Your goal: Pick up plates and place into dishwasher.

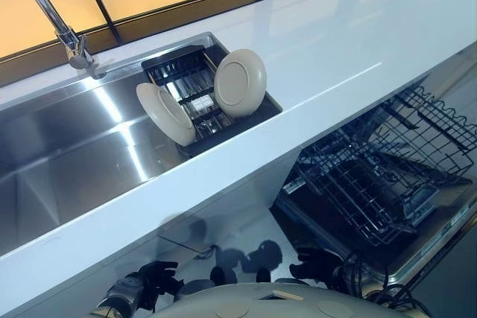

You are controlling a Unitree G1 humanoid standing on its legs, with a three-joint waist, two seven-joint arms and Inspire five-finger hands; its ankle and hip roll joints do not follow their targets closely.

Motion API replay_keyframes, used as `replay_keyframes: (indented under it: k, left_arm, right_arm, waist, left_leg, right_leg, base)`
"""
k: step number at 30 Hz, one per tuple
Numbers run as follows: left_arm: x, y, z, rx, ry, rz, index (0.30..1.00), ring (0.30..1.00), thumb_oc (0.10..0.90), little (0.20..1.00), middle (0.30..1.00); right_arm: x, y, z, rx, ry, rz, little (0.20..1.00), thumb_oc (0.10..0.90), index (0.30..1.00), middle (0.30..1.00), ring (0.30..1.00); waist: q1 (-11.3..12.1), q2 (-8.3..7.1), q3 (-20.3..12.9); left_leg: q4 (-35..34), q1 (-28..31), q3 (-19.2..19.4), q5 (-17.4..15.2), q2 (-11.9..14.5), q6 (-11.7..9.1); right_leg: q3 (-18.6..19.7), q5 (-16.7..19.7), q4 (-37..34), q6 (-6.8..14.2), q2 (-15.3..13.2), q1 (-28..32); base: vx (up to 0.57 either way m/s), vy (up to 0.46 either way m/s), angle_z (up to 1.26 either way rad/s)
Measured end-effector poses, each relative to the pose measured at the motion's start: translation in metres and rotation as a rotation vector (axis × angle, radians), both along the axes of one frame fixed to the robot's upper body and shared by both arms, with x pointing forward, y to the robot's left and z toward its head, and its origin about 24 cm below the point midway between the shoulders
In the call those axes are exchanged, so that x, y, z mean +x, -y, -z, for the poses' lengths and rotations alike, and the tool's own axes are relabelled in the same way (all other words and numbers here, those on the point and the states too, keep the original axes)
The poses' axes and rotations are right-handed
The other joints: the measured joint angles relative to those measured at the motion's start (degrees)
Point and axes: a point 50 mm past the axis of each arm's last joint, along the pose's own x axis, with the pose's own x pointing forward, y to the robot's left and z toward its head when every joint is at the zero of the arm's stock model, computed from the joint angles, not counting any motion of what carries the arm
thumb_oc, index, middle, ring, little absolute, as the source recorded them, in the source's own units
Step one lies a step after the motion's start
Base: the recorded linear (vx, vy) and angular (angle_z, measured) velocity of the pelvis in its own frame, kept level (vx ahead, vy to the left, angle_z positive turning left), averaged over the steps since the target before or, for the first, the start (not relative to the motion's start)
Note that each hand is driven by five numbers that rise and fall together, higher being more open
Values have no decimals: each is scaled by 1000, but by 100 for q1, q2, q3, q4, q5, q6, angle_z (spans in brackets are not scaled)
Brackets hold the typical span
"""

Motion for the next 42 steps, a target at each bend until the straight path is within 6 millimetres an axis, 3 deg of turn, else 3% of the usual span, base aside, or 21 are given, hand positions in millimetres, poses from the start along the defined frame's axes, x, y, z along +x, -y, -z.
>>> replay_keyframes:
  k: [21, 26, 35, 39, 42]
  left_arm:
    - [-1, -3, -1, 10, 15, 10, 900, 900, 800, 900, 900]
    - [2, 0, -2, 39, 39, 124, 900, 900, 800, 900, 900]
    - [32, 10, -24, 15, 136, 545, 900, 900, 800, 900, 900]
    - [43, 15, -39, -51, 203, 581, 900, 900, 800, 900, 900]
    - [71, 59, -67, -256, 379, 676, 900, 900, 800, 900, 900]
  right_arm:
    - [1, -2, 0, 1, 1, -13, 900, 800, 900, 900, 900]
    - [2, -3, 0, 4, 7, -16, 900, 800, 900, 900, 900]
    - [19, -11, -6, 14, 71, -74, 900, 800, 900, 900, 900]
    - [24, -10, -9, 10, 86, -78, 900, 800, 900, 900, 900]
    - [28, -9, -10, 4, 93, -86, 900, 800, 900, 900, 900]
  waist:
    - [-1, -86, 6]
    - [-5, -120, 37]
    - [-10, -141, 306]
    - [65, -127, 451]
    - [132, -118, 470]
  left_leg:
    - [-1, 3, 42, -1, 5, 1]
    - [-2, -12, 65, -1, 5, 1]
    - [0, -168, 235, 25, 35, 15]
    - [1, -214, 221, 68, 40, 13]
    - [1, -257, 209, 103, 41, 23]
  right_leg:
    - [39, 7, 6, 4, 6, -19]
    - [56, 10, 4, 21, 5, -41]
    - [197, 45, 110, 22, 18, -306]
    - [189, 62, 122, 20, 20, -354]
    - [180, 61, 202, 20, 13, -432]
  base:
    - [-1, -1, 0]
    - [-38, -18, -2]
    - [-70, -47, -9]
    - [-71, -44, 2]
    - [-75, -66, 1]
